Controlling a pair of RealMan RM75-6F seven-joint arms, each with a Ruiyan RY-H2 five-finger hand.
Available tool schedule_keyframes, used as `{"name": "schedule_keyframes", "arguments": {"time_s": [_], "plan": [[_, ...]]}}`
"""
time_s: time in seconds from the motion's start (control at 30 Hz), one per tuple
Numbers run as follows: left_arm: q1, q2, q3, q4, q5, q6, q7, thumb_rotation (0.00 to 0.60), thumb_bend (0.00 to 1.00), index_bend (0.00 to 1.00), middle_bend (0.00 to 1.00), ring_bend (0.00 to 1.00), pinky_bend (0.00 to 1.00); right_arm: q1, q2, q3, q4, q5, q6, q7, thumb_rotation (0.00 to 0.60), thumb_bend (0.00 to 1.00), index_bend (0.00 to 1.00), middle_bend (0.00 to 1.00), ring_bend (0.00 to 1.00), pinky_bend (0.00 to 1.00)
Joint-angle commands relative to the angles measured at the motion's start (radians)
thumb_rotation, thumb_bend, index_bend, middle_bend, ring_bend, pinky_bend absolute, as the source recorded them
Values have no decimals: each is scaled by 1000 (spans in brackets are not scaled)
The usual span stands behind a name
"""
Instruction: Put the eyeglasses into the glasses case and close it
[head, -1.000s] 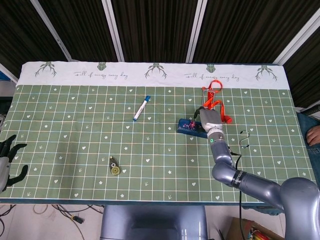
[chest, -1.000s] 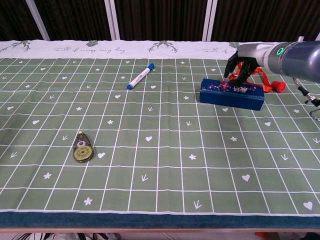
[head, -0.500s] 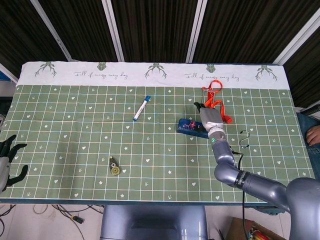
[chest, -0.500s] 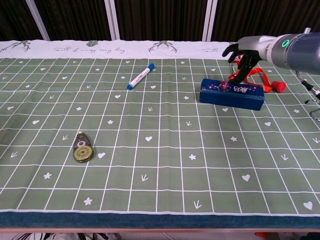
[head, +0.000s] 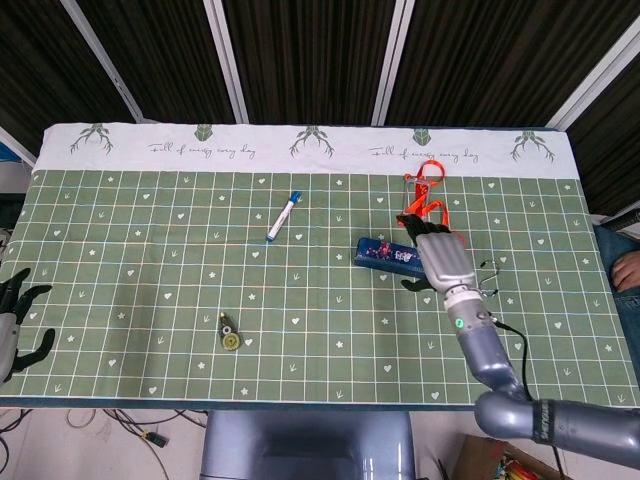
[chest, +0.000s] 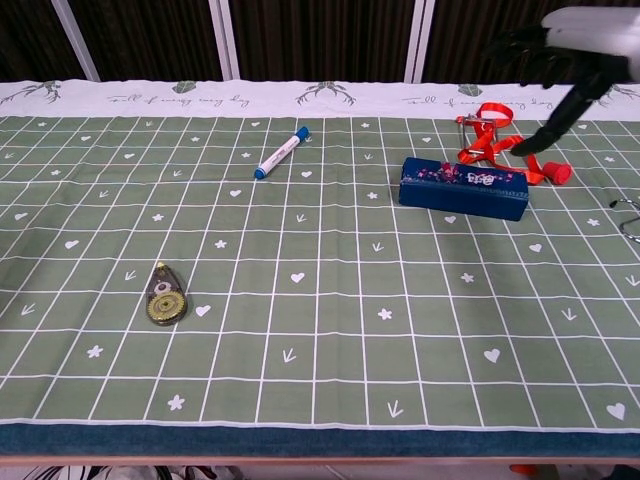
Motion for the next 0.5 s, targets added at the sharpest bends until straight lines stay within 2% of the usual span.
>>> {"name": "schedule_keyframes", "arguments": {"time_s": [0.03, 0.13, 0.27, 0.37, 0.5], "plan": [[5, -11, -3, 3, 9, 18, 1, 600, 396, 161, 0, 0, 0, -160, 102, -113, -115, -225, 156, 99, 600, 218, 108, 125, 208, 216], [8, -20, -4, 2, 17, 32, 4, 600, 396, 153, 0, 0, 0, -261, 132, -192, -122, -376, 236, 184, 600, 218, 108, 125, 205, 216], [12, -31, -10, 5, 27, 55, 9, 600, 396, 147, 0, 0, 0, -366, 151, -266, -92, -499, 313, 290, 600, 219, 108, 122, 195, 213], [18, -39, -14, 14, 43, 77, -3, 600, 396, 142, 0, 0, 0, -443, 140, -308, -34, -577, 379, 340, 600, 219, 107, 119, 185, 211], [24, -43, -17, 25, 54, 97, -16, 600, 396, 141, 0, 0, 0, -528, 91, -331, 58, -634, 463, 343, 600, 219, 101, 110, 180, 211]]}}
